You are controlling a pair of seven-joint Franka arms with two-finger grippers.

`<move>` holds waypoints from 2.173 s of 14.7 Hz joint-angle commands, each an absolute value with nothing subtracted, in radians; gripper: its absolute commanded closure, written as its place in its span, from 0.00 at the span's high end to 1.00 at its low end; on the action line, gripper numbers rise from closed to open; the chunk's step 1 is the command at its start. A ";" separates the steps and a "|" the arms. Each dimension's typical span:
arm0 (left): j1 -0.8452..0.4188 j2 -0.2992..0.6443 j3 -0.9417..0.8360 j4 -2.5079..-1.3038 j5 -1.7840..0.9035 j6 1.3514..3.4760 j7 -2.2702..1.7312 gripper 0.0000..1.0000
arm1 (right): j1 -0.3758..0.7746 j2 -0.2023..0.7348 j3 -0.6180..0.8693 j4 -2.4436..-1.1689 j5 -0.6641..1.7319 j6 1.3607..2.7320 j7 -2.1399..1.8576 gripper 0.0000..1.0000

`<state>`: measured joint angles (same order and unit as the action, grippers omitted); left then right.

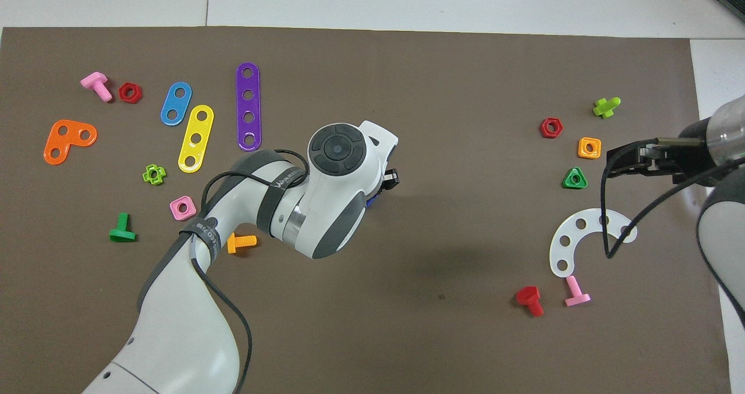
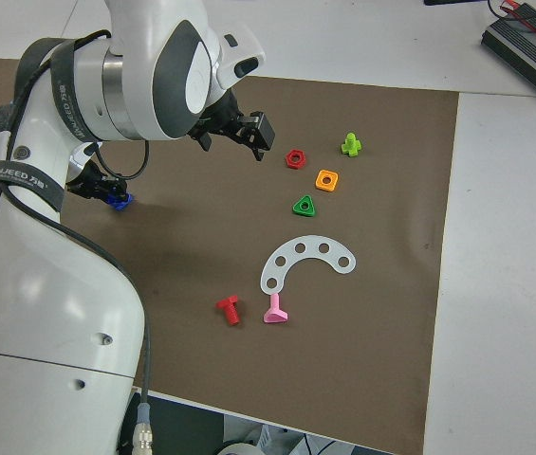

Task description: Unscrew and place screws in storage area

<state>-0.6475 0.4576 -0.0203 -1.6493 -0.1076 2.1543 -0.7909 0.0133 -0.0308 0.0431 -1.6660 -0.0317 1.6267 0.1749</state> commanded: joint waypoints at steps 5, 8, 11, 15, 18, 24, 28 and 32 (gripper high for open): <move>-0.480 0.413 -0.017 -1.542 -0.110 1.955 -0.766 0.00 | 0.049 -0.045 0.051 -1.719 -0.037 1.732 0.248 1.00; -0.372 0.388 -0.015 -1.578 -0.115 1.890 -0.535 0.00 | 0.158 0.018 0.049 -1.721 -0.038 1.802 0.389 1.00; -0.281 0.347 -0.014 -1.685 -0.115 1.902 -0.315 0.00 | 0.256 0.104 0.049 -1.713 -0.048 1.900 0.513 1.00; -0.227 0.275 -0.012 -1.912 -0.115 2.078 -0.131 0.00 | 0.397 0.242 0.049 -1.683 -0.080 2.029 0.656 0.99; -0.201 0.249 -0.012 -2.022 -0.115 2.186 -0.112 0.00 | 0.460 0.333 0.051 -1.652 -0.091 2.104 0.712 0.96; -0.190 0.238 -0.011 -2.033 -0.114 2.169 -0.103 1.00 | 0.551 0.507 0.049 -1.576 -0.113 2.155 0.772 0.91; -0.146 0.223 -0.005 -1.933 -0.103 2.012 -0.098 1.00 | 0.571 0.548 0.049 -1.575 -0.132 2.241 0.781 0.85; -0.011 0.189 -0.003 -1.772 -0.088 1.749 0.030 1.00 | 0.577 0.546 0.049 -1.597 -0.132 2.238 0.781 0.74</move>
